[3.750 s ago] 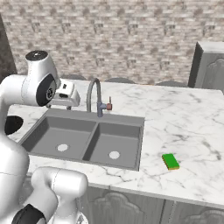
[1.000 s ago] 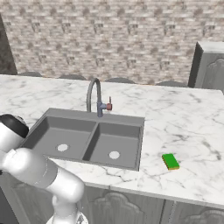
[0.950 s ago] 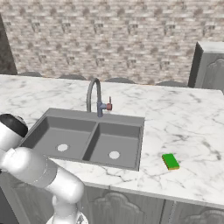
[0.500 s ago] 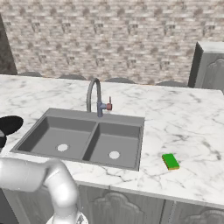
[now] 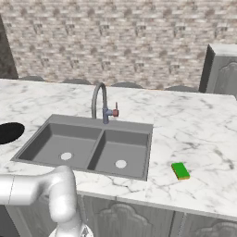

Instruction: Pick the pan and sponge and place them into the sink. Then turn on the water.

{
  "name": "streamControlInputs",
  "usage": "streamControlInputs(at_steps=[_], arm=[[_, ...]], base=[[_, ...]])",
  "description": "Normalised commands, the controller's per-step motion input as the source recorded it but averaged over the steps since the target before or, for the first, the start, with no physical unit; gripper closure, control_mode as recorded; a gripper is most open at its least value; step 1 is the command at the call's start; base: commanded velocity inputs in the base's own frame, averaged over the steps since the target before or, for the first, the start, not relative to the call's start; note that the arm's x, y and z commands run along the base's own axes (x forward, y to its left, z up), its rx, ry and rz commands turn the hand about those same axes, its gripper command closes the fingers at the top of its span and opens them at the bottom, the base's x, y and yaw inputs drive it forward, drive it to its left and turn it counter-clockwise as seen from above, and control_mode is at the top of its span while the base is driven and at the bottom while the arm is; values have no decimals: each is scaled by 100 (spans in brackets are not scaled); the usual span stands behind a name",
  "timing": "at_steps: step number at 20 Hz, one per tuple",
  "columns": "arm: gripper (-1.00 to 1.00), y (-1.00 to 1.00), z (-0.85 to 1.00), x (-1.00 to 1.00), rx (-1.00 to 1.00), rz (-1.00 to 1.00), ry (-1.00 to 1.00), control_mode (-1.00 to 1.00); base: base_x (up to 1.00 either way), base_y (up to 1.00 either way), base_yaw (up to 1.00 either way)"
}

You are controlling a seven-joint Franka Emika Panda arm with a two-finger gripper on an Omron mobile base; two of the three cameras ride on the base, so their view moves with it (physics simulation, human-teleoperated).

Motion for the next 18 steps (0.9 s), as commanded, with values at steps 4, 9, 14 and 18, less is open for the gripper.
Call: streamControlInputs(at_steps=[4, 9, 14, 18], arm=[[-100, 26, -48, 27, 0, 0, 0, -100], [-100, 43, -34, 26, 0, 0, 0, -100], [100, 11, -25, 2, 0, -1, 0, -100], [100, -27, -29, -1, 0, -7, 0, -100]], base=[[0, 0, 0], [0, 0, 0], [0, 0, 0], [0, 0, 0]])
